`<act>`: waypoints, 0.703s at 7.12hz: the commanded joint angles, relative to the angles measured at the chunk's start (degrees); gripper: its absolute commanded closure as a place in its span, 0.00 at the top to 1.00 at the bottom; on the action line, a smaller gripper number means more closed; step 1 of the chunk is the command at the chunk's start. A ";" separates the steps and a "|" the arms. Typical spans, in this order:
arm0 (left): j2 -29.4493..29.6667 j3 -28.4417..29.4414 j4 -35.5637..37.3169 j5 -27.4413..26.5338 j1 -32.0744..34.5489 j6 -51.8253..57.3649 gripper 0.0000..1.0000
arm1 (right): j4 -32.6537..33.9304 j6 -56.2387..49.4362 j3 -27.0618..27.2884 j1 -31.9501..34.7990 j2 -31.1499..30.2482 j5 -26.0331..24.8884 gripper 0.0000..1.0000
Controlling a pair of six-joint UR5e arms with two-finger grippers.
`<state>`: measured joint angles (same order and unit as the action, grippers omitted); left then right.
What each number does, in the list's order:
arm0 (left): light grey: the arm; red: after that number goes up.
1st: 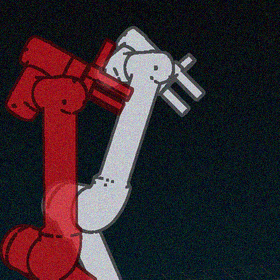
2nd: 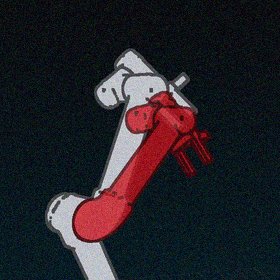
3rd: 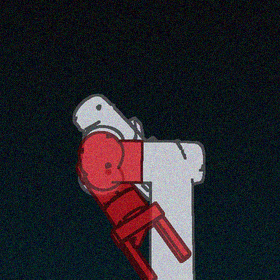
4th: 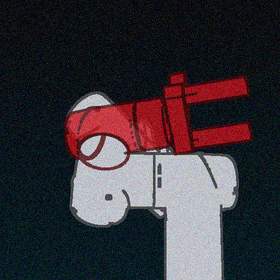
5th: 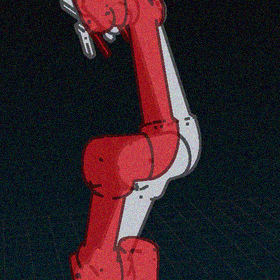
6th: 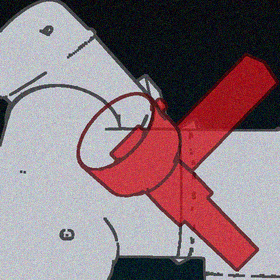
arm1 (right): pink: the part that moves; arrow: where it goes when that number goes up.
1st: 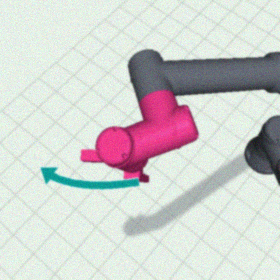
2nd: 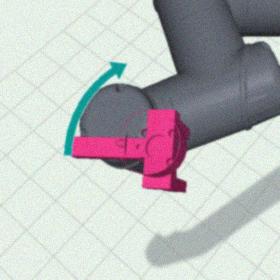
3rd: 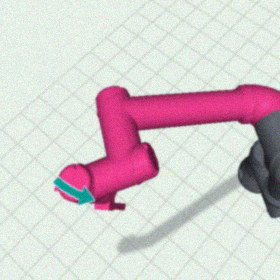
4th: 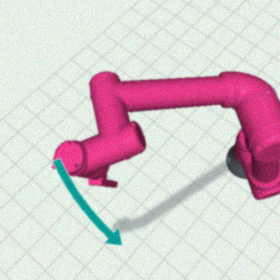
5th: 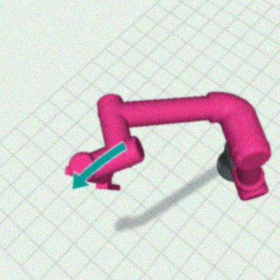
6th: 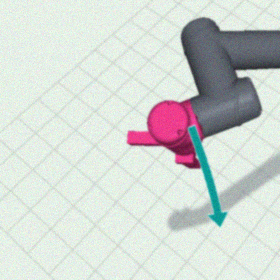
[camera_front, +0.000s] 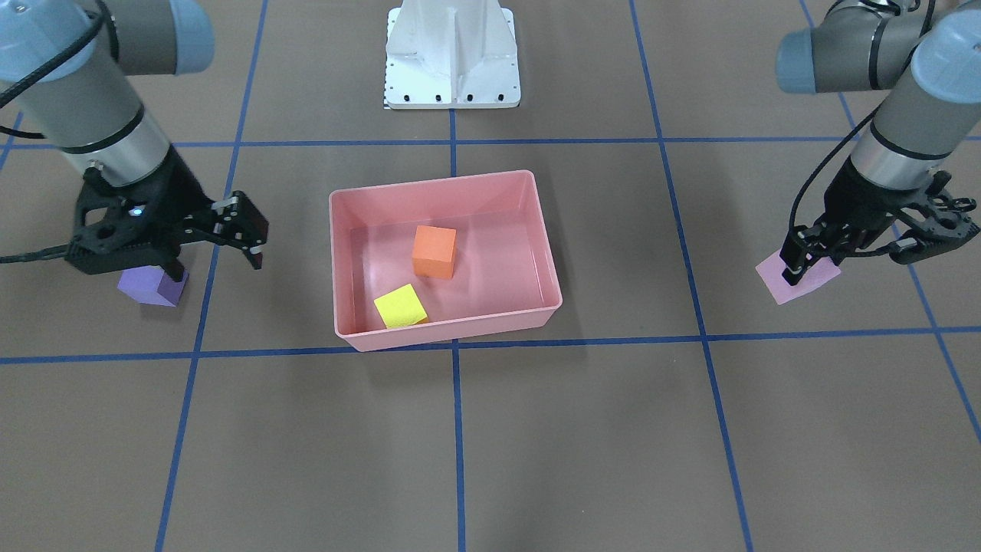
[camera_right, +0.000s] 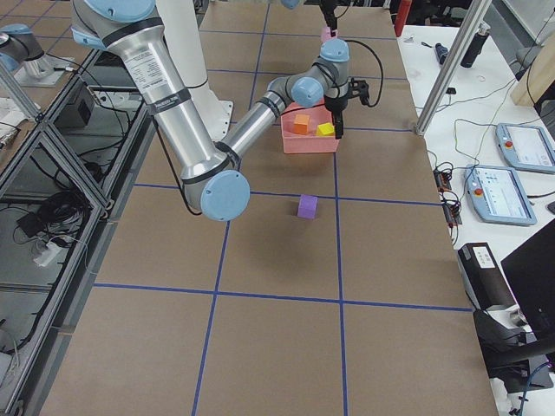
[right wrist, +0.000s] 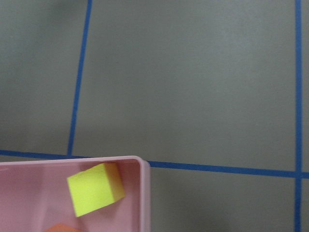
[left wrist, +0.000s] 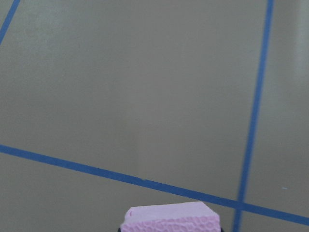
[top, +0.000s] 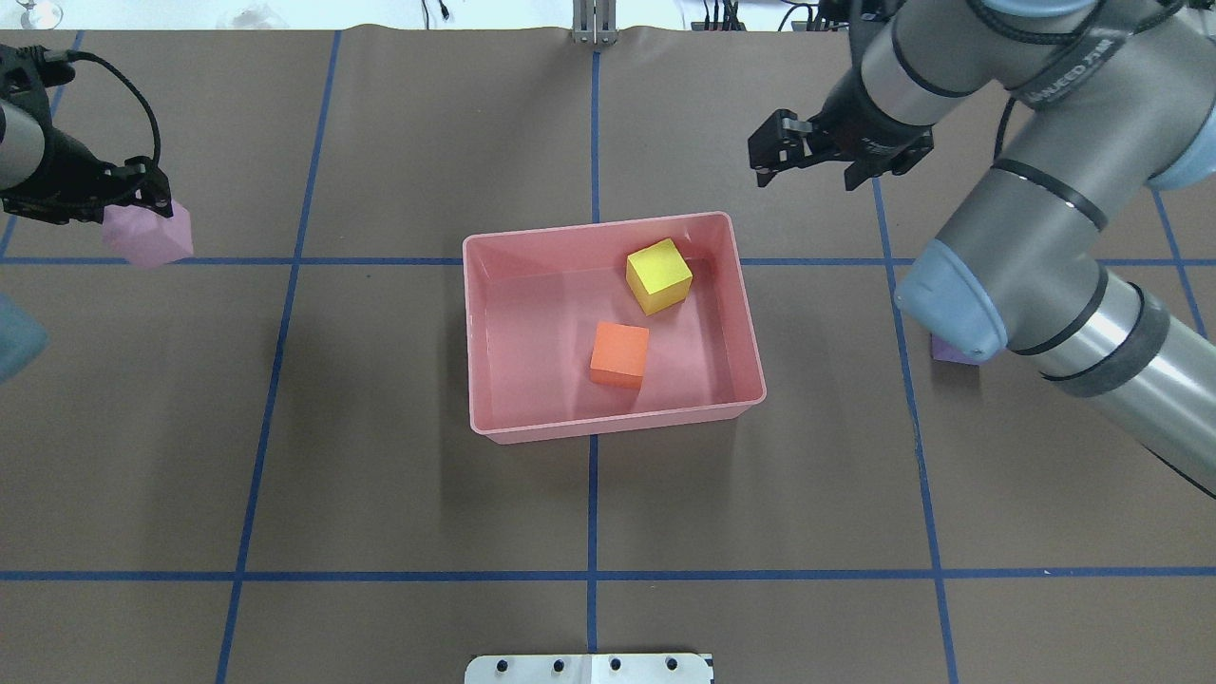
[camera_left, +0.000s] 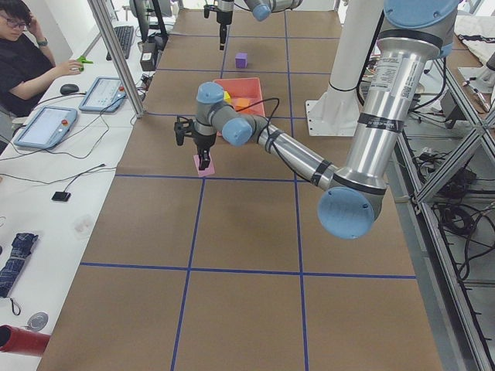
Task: Place blocks into pink bin with both arms
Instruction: 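Drop the lavender cube in the bin while the right gripper nears the purple cube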
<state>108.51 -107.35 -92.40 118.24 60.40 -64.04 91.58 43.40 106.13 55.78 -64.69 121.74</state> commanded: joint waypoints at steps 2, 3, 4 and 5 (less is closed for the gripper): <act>15.28 -1.02 5.74 3.40 -6.05 -21.75 0.00 | -1.75 -5.44 -0.58 7.40 -11.58 8.06 1.00; 19.59 -0.93 5.74 -0.60 -12.27 -29.57 0.00 | -1.75 -5.17 -1.45 7.41 -12.56 7.98 1.00; 23.03 -0.24 5.83 -8.82 -19.29 -34.26 0.00 | -1.75 -5.00 -3.54 7.32 -12.57 8.07 1.00; 25.15 1.77 5.74 -12.56 -23.01 -36.92 0.00 | -1.75 -5.00 -4.61 7.32 -12.65 8.07 1.00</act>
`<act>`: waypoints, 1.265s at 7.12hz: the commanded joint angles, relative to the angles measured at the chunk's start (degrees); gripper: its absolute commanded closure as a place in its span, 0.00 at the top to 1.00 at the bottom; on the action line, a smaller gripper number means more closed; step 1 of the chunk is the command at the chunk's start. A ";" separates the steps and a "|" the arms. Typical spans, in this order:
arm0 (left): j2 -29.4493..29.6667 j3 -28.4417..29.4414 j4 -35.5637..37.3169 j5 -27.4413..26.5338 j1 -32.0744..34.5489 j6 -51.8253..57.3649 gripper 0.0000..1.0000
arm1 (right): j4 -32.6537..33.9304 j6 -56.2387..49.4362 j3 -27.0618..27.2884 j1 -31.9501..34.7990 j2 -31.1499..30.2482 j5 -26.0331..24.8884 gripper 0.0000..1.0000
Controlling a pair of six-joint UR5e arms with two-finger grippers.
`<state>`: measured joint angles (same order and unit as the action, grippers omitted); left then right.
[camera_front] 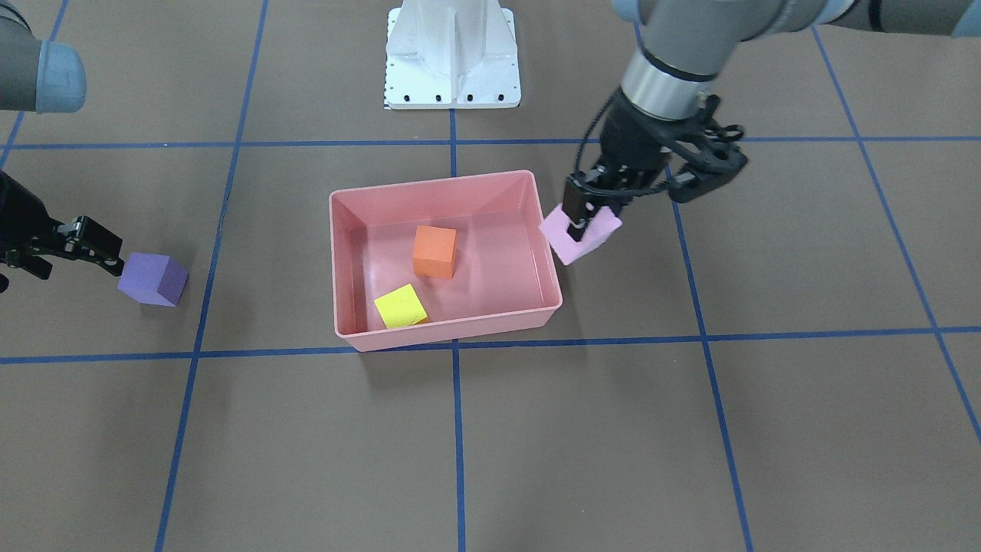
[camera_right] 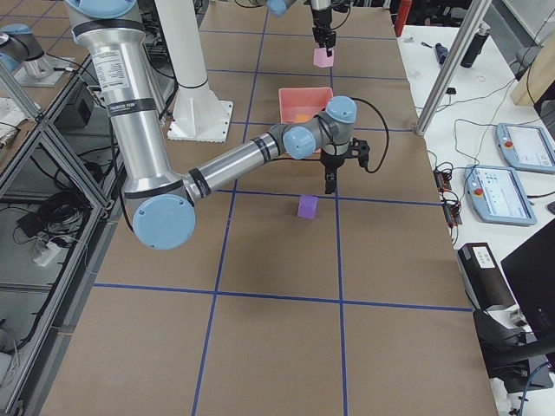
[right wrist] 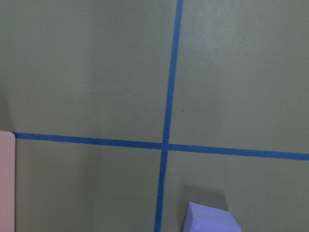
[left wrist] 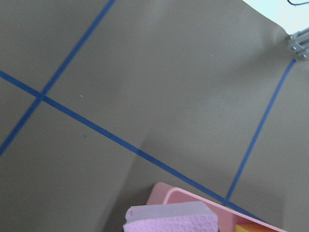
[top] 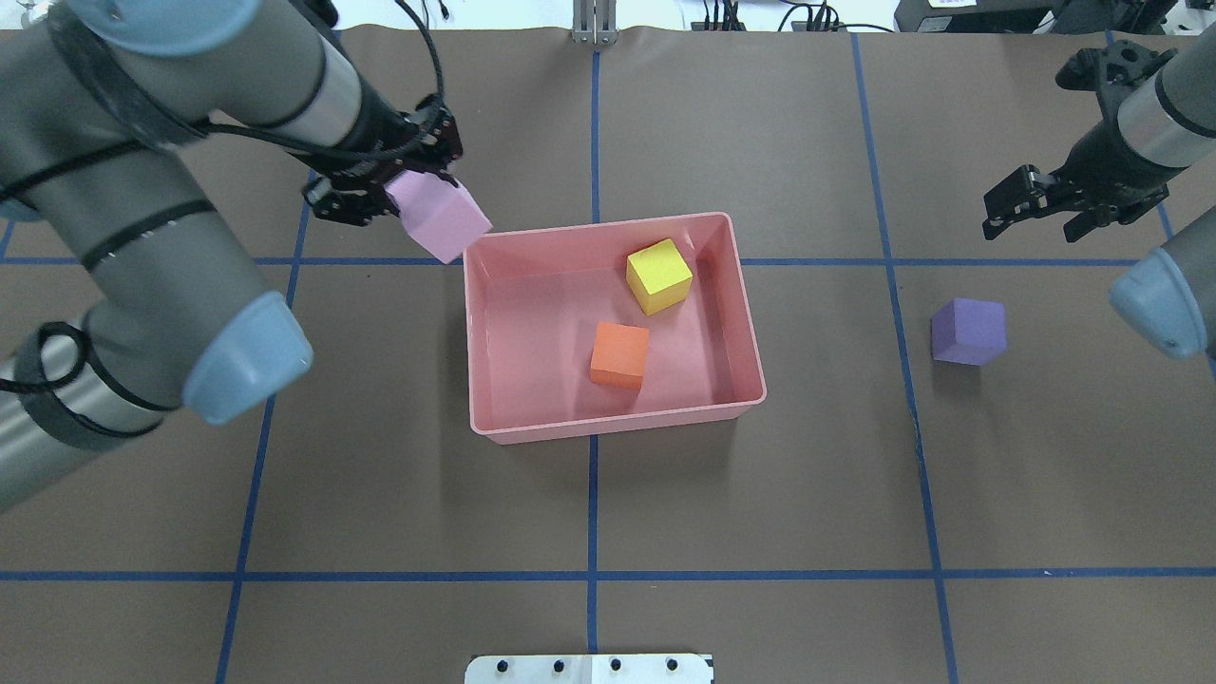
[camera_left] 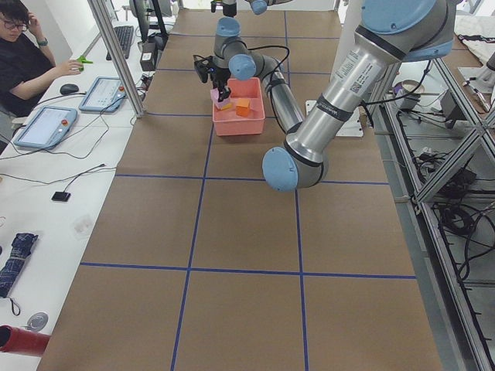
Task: Place blocks into pink bin with both arms
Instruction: 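Drop the lavender cube in the bin while the right gripper nears the purple cube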
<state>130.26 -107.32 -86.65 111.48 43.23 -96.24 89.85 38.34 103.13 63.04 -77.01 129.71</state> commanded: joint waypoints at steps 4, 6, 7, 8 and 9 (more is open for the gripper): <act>4.83 6.42 -0.37 -10.76 -9.39 -5.01 0.00 | -0.20 2.09 -3.80 -6.08 -0.24 -0.16 1.00; 4.83 6.42 -0.37 -10.85 -9.66 -4.66 0.00 | -0.20 2.00 -5.12 -7.58 -0.50 -0.33 1.00; 4.83 6.51 -0.37 -10.76 -9.66 -3.79 0.48 | -0.20 2.09 -5.56 -8.02 -0.33 -0.42 1.00; 4.74 6.42 -0.28 -10.93 -9.66 -1.86 0.89 | -0.20 2.09 -5.74 -8.20 -0.24 -0.42 1.00; 4.74 6.33 -0.28 -10.94 -9.66 -1.76 0.98 | -0.20 1.91 -6.53 -8.63 -0.15 -0.42 1.00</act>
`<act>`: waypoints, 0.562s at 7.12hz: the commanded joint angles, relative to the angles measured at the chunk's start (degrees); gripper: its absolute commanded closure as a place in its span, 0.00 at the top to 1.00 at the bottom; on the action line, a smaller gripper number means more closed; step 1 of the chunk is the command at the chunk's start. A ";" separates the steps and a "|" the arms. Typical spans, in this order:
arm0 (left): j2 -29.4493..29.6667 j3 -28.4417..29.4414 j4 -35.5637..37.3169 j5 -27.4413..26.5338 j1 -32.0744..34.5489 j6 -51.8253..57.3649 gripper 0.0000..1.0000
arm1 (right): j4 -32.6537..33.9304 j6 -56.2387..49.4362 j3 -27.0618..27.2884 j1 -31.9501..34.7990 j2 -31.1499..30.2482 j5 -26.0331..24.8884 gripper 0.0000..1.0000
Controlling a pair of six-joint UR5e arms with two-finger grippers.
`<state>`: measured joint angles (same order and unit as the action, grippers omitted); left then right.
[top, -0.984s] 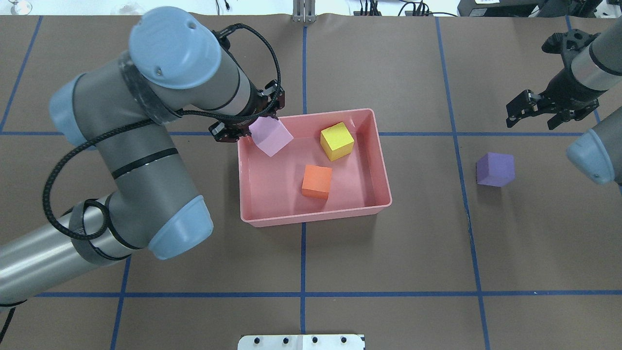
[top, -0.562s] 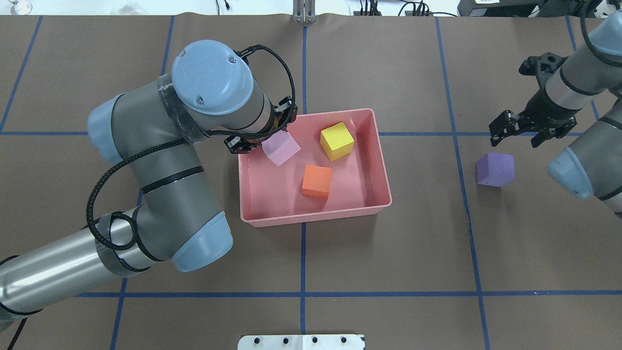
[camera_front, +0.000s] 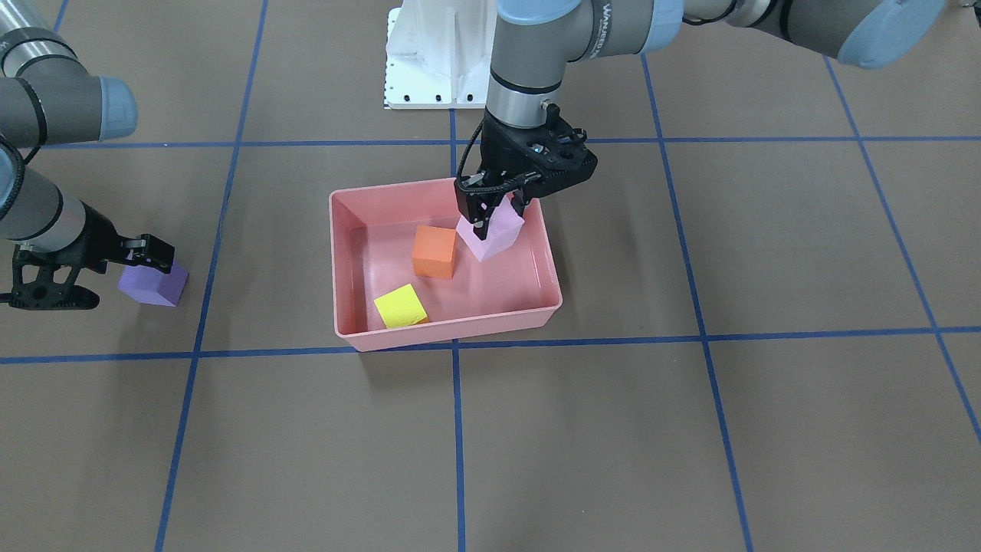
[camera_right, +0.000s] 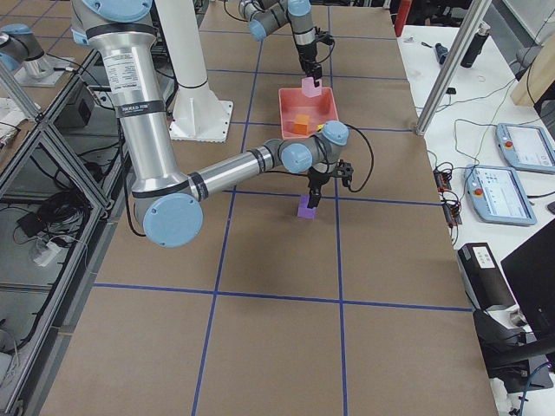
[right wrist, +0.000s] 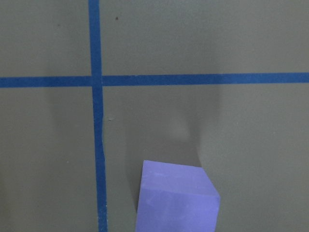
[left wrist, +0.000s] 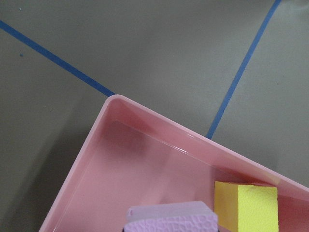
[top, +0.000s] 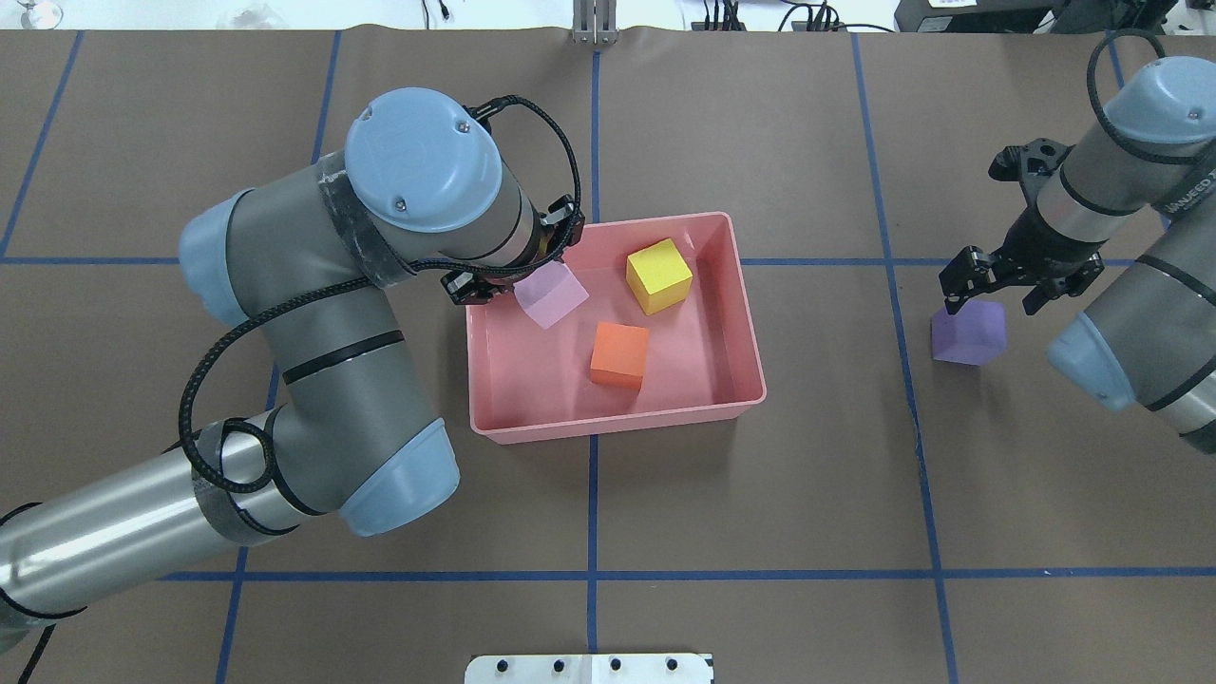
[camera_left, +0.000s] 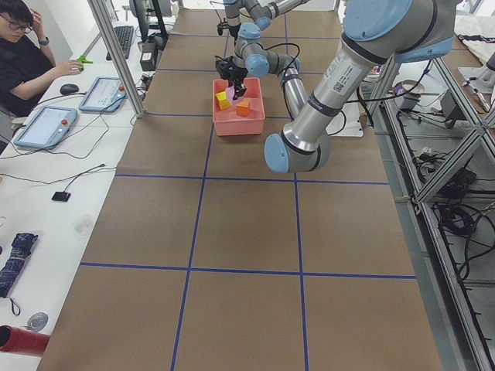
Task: Place blocks into pink bin with both arms
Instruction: 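Drop the lavender cube in the bin while the right gripper nears the purple cube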
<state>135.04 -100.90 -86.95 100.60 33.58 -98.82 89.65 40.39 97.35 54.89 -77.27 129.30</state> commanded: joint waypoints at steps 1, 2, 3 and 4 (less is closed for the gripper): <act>0.05 0.00 0.03 -0.05 -0.01 0.82 0.99 | 0.00 -0.13 -1.02 -0.84 0.02 -0.02 1.00; 0.05 0.00 0.03 -0.31 0.08 0.82 0.99 | -0.09 -0.13 -1.54 -1.19 -0.07 -0.10 1.00; -0.03 0.00 0.03 -0.49 0.08 0.82 0.99 | -0.09 -0.13 -2.16 -1.80 0.02 -0.54 1.00; -0.04 0.00 0.03 -0.49 0.08 0.82 0.99 | -0.09 -0.04 -2.86 -2.68 0.45 -1.59 1.00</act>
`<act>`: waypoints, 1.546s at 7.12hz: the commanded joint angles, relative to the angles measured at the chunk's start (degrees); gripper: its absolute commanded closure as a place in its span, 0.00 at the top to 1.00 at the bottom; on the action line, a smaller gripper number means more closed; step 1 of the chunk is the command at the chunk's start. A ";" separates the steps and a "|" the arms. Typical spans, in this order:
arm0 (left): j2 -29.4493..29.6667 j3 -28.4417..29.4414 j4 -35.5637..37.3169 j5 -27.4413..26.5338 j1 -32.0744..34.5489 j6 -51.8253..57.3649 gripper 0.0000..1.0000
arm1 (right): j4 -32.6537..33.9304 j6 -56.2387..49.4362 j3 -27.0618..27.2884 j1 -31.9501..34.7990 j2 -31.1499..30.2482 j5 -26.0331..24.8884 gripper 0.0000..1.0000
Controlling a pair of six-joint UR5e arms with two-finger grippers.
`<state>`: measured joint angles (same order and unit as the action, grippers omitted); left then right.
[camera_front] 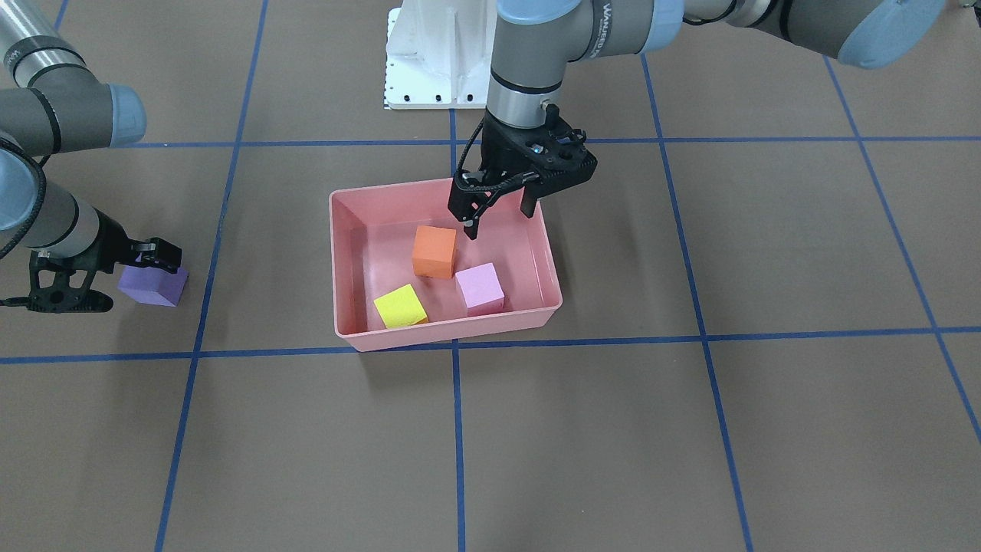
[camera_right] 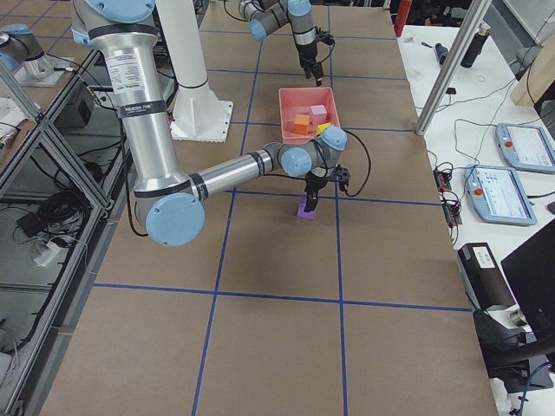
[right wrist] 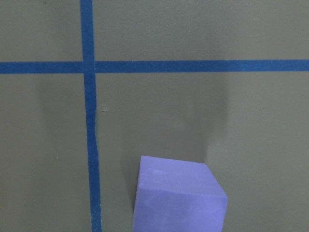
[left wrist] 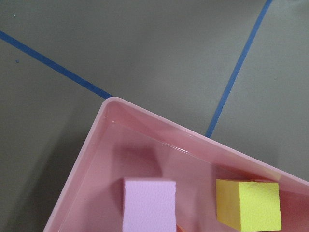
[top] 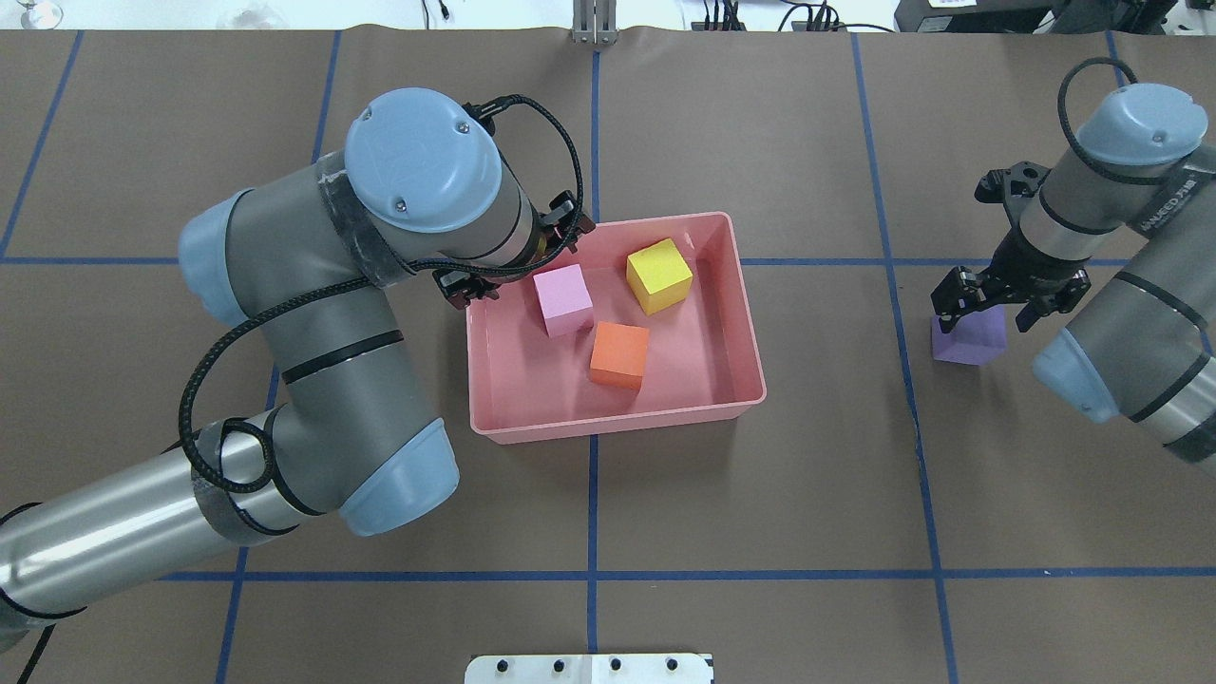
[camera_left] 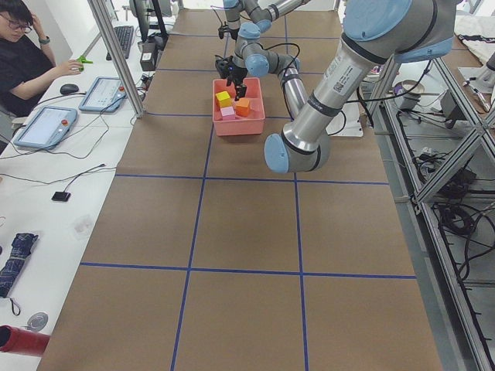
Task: Place blocks into pink bin with both arms
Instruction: 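Drop the lavender cube in the bin while the right gripper nears the purple cube, then place the purple cube in the bin while the left arm withdraws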
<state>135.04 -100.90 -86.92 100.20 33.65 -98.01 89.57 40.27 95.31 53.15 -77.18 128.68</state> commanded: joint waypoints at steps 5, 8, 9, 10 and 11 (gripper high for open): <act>-0.04 -0.35 0.09 -0.09 0.18 0.10 0.99 | 0.16 1.04 1.87 4.11 1.59 -1.86 0.00; -5.53 -6.47 0.53 0.26 1.59 10.33 0.99 | 1.56 1.91 5.50 14.86 7.36 13.49 0.00; -11.14 -10.33 0.53 0.44 2.98 17.52 0.99 | 4.88 2.00 6.02 14.97 10.44 13.96 0.00; -17.64 -14.72 0.44 0.70 5.52 22.98 0.99 | 8.13 2.09 6.20 14.36 13.95 13.97 0.00; -21.88 -16.68 0.18 0.88 7.90 27.56 0.99 | 10.34 3.57 7.25 11.83 16.42 13.88 0.00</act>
<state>119.44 -114.00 -86.51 100.82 38.68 -76.89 96.69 42.62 101.60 67.01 -64.35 142.34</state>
